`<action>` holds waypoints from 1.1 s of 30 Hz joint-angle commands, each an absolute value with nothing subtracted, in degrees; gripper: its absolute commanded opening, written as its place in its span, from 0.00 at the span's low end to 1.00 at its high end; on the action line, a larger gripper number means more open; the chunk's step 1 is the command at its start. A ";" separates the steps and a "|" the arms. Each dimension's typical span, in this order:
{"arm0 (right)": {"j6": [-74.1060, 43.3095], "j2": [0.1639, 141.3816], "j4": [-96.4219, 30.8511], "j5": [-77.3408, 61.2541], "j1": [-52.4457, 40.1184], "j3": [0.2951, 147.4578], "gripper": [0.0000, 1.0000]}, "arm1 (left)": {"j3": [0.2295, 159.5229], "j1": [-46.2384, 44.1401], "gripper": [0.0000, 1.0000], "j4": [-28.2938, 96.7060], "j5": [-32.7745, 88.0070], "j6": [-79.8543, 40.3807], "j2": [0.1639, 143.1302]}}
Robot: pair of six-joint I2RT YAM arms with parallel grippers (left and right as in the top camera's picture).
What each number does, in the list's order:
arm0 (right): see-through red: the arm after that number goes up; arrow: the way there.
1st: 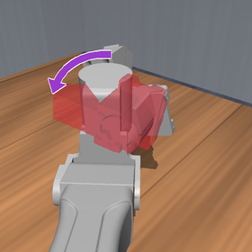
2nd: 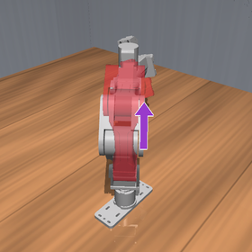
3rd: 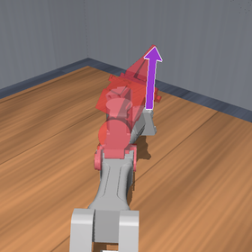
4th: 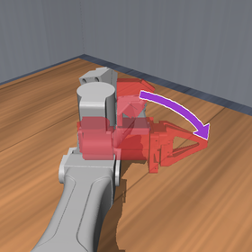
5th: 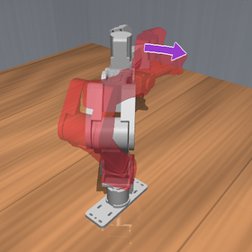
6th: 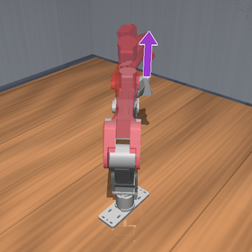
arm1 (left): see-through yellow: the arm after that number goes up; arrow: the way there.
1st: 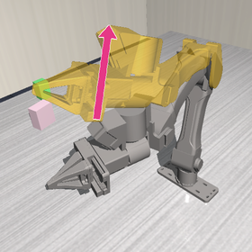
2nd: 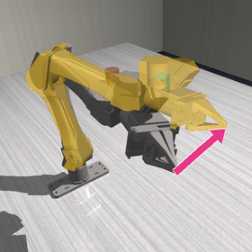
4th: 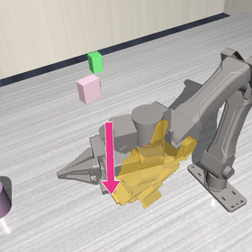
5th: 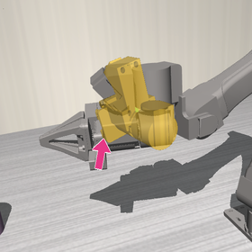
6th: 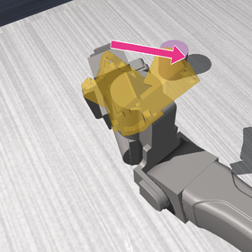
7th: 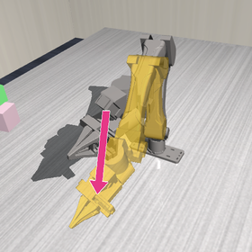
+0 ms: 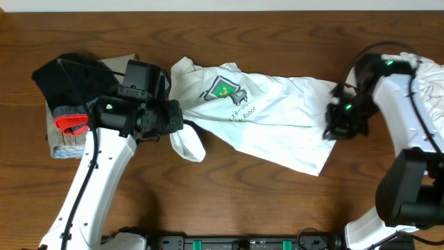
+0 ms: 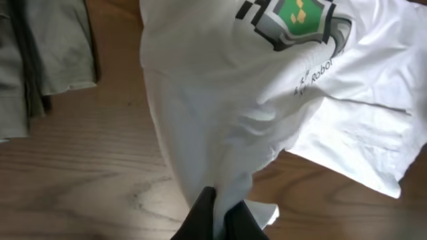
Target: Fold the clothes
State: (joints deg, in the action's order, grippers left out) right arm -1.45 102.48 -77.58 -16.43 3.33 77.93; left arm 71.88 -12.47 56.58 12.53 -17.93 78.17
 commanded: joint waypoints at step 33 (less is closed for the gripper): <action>-2.98 102.37 -49.21 -13.50 -1.21 65.80 0.28 | 72.42 -12.29 0.06 56.53 10.85 -16.49 78.46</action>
State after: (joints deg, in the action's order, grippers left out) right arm -2.22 102.48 -49.54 -13.67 -0.71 66.65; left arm 71.88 -12.47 56.49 11.60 -17.69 78.35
